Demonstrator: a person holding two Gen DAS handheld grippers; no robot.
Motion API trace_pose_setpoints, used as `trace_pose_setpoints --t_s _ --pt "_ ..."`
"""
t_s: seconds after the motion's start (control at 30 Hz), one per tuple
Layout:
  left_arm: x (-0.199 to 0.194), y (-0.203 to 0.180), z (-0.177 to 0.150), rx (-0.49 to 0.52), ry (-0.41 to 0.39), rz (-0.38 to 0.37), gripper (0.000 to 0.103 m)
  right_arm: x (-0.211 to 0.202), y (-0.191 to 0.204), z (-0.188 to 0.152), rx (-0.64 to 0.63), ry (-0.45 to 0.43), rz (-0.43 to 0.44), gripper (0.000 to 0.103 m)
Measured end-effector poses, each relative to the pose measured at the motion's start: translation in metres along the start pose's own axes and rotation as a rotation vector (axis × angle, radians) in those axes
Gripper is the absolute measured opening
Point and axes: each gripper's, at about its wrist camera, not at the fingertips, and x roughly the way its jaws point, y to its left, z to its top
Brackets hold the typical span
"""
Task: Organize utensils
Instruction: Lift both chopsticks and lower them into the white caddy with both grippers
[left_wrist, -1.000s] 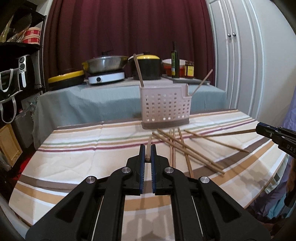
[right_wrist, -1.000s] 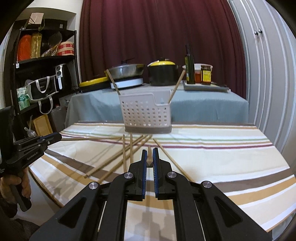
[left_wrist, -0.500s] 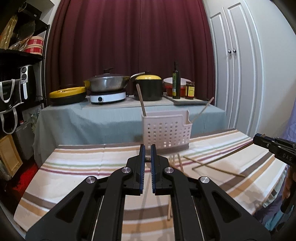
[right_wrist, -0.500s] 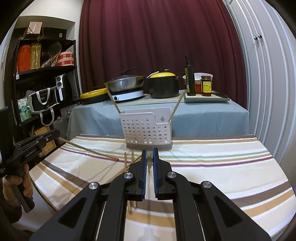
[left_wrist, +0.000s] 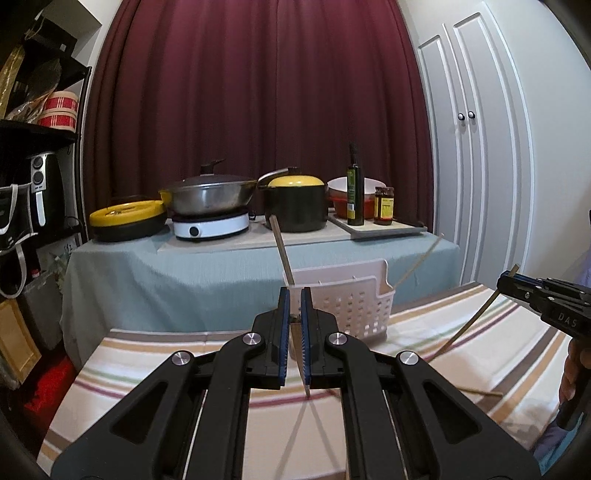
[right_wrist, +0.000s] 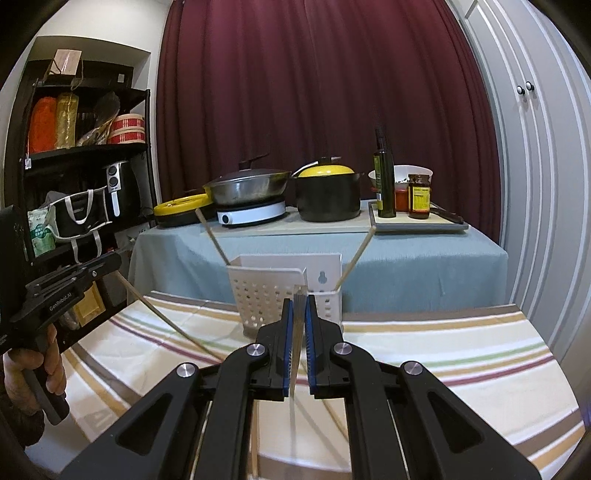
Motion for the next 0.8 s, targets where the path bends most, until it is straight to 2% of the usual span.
trace_pose_setpoints --t_s 0.43,0.8 --pt "0.041 -0.006 0.020 0.017 -0.010 -0.016 0.006 0.036 -0.005 0.023 0.006 -0.015 0.016 0.008" --pt "0.048 -0.005 0.021 0.006 -0.001 -0.037 0.006 0.042 -0.005 0.035 0.002 -0.010 0.042 0.008"
